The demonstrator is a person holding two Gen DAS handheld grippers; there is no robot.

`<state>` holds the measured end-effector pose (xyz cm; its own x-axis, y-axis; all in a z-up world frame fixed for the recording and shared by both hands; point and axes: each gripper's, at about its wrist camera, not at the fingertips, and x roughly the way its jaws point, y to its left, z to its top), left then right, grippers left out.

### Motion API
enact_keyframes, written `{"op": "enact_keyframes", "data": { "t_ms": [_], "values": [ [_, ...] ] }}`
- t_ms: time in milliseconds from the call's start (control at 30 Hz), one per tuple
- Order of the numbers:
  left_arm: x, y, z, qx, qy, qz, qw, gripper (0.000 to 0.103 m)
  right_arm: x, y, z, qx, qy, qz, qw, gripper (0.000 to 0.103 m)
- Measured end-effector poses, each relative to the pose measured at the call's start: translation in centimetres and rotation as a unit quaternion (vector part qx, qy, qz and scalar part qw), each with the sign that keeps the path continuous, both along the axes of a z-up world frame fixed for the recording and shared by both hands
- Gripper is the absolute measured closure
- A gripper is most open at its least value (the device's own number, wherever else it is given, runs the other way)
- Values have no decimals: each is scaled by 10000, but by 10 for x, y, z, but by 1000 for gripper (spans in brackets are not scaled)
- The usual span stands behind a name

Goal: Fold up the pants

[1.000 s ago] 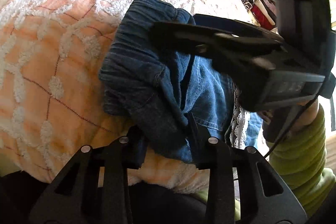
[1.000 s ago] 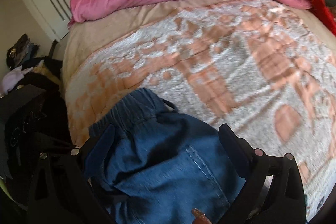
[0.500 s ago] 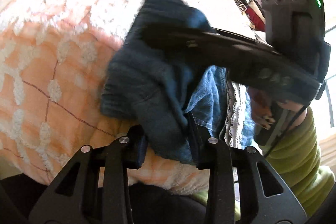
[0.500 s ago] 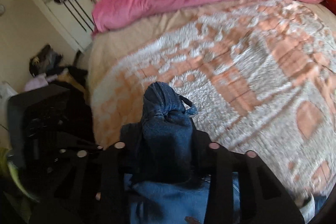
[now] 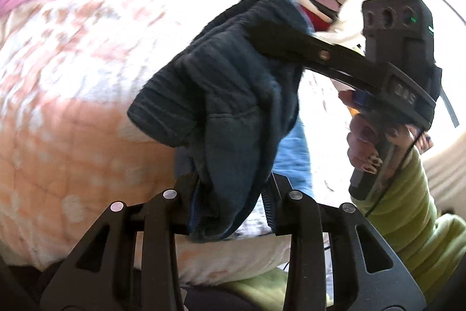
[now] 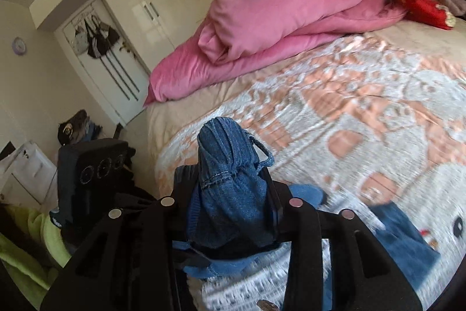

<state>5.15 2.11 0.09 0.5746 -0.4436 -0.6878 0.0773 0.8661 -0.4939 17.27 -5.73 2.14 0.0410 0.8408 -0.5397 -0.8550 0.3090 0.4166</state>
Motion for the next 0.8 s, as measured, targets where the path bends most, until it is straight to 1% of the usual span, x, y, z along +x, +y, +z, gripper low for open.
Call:
{"op": "enact_keyframes", "data": {
  "t_ms": [33,67,100,133,167,200,267,300,333,400,433,467,500,567,600,633,733,767,800],
  "values": [
    [0,-11,2,72,-77,-127,9999,74,1,-9,0,38,-18,-62,10000,59],
    [1,-22,3,100,-116,-288,9995,67,0,-25,0,99,-54,-217,9997,53],
    [2,-31,-1,124,-112,-405,9990,63,1,-35,-1,119,-51,-341,9993,47],
    [1,-38,-4,145,-98,-552,9983,62,1,-48,-3,127,-19,-472,9988,32],
    [-1,-48,-5,150,-95,-754,9970,60,2,-66,-8,177,39,-729,9972,21],
    [-3,-55,-7,148,-88,-885,9959,58,2,-83,-12,190,95,-985,9949,19],
    [-8,-58,-6,231,-103,-1060,9940,56,1,-112,-25,138,265,-1391,9898,17],
    [-11,-56,-2,332,-186,-1013,9941,56,0,-122,-32,89,358,-1558,9871,16],
    [-14,-50,3,404,-283,-902,9947,56,-3,-137,-43,46,521,-1754,9831,15],
    [-16,-37,12,488,-443,-659,9956,56,-10,-154,-54,-1,685,-1946,9785,14],
    [-15,-30,15,572,-461,-534,9959,56,-14,-161,-61,-44,744,-2052,9759,13],
    [-11,-25,15,714,-397,-388,9959,56,-18,-165,-64,-50,779,-2112,9743,12],
    [-8,-23,11,850,-282,-262,9956,58,-21,-164,-65,-43,796,-2145,9735,12],
    [6,-26,-2,1011,-22,-212,9946,59,-27,-159,-65,-22,823,-2141,9733,9],
    [12,-30,-7,1059,70,-218,9941,63,-29,-154,-65,-28,809,-2112,9741,8],
    [16,-33,-13,1115,170,-266,9933,64,-29,-150,-64,-77,787,-2097,9746,7],
    [27,-47,-32,1482,409,-418,9872,65,-28,-130,-67,-588,590,-2269,9704,7],
    [29,-50,-38,1579,487,-446,9852,65,-26,-123,-72,-773,556,-2287,9688,10],
    [28,-48,-41,1598,512,-444,9848,65,-25,-118,-77,-897,553,-2274,9681,22]
  ]
}}
